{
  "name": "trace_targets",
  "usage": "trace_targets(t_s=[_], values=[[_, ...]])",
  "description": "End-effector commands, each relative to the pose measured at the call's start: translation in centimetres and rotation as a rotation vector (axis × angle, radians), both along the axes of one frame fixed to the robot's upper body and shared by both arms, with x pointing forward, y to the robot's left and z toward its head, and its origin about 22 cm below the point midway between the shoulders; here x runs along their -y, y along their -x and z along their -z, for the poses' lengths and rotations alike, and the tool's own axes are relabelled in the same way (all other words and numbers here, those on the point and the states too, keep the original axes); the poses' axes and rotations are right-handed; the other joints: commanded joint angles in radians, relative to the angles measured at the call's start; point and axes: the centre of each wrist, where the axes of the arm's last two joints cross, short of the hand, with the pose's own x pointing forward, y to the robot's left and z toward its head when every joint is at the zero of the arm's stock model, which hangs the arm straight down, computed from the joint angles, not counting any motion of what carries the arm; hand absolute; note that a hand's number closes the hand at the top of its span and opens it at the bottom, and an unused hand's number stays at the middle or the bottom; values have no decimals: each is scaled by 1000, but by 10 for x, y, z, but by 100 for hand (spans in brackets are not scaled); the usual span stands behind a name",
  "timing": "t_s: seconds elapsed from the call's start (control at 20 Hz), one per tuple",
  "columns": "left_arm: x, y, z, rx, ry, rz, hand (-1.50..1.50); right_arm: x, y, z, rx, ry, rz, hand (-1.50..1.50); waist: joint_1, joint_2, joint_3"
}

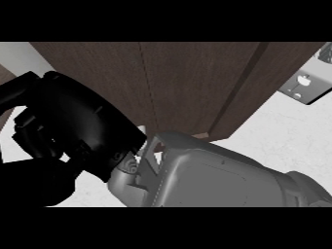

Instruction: Pick up the wine, place it into the cabinet and close the cabinet

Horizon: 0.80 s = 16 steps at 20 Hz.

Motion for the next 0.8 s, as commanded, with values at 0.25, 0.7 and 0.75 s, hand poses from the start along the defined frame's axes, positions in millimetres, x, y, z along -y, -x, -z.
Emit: trace_targets(t_s=[0.25,0.7,0.75], values=[[-9,-3,-12,21,-16,21,-150,-15,-49,3,-292,162,-339,150,13,10,1],[-30,-13,-17,13,-9,-49,-150,15,-132,15,-190,23,-58,150,-44,13,1],[-38,-8,-21,13,-15,-30,-150,25,-138,31,-194,6,-15,150,-38,7,2]])
